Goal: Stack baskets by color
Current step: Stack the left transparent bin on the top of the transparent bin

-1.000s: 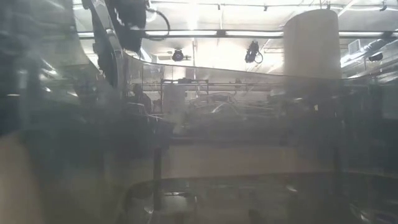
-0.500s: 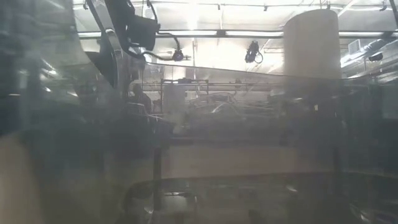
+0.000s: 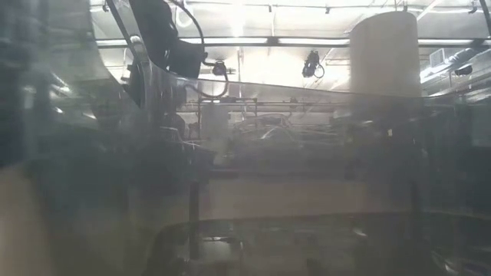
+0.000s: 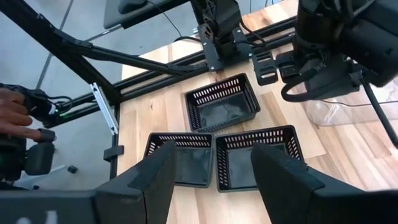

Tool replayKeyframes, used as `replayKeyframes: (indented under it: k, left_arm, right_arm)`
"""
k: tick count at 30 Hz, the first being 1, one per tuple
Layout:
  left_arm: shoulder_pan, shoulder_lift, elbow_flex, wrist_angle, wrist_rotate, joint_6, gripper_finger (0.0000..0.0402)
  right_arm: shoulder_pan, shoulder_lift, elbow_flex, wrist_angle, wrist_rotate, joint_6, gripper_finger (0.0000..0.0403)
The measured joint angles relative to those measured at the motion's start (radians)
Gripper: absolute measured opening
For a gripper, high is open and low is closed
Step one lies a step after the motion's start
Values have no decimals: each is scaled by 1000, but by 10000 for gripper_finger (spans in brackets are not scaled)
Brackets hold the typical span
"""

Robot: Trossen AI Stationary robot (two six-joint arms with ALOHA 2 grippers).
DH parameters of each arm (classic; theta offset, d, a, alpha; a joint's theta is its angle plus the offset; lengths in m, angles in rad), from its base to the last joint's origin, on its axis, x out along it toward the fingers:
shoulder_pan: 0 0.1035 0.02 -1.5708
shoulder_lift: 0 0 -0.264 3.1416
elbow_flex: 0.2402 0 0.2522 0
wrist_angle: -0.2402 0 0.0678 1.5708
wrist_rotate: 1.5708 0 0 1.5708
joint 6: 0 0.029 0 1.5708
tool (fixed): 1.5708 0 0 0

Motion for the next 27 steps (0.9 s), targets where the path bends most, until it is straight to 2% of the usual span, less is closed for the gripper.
replayKeyframes:
  k: [10, 14, 19, 23, 27]
  left_arm:
    - [0, 63, 0, 43, 1, 0, 153]
    - [0, 87, 0, 42, 1, 0, 141]
    - [0, 91, 0, 53, 0, 0, 96]
    - [-1, 91, 0, 46, 5, -23, 22]
    - [-3, 89, 0, 43, 0, -70, 12]
  right_arm:
    - [6, 0, 0, 9, -2, 8, 208]
    - [11, 0, 0, 15, -6, 8, 208]
    - [21, -5, 0, 15, -8, 9, 208]
    - [30, -14, 0, 15, -10, 9, 208]
    - [32, -39, 0, 6, -12, 8, 208]
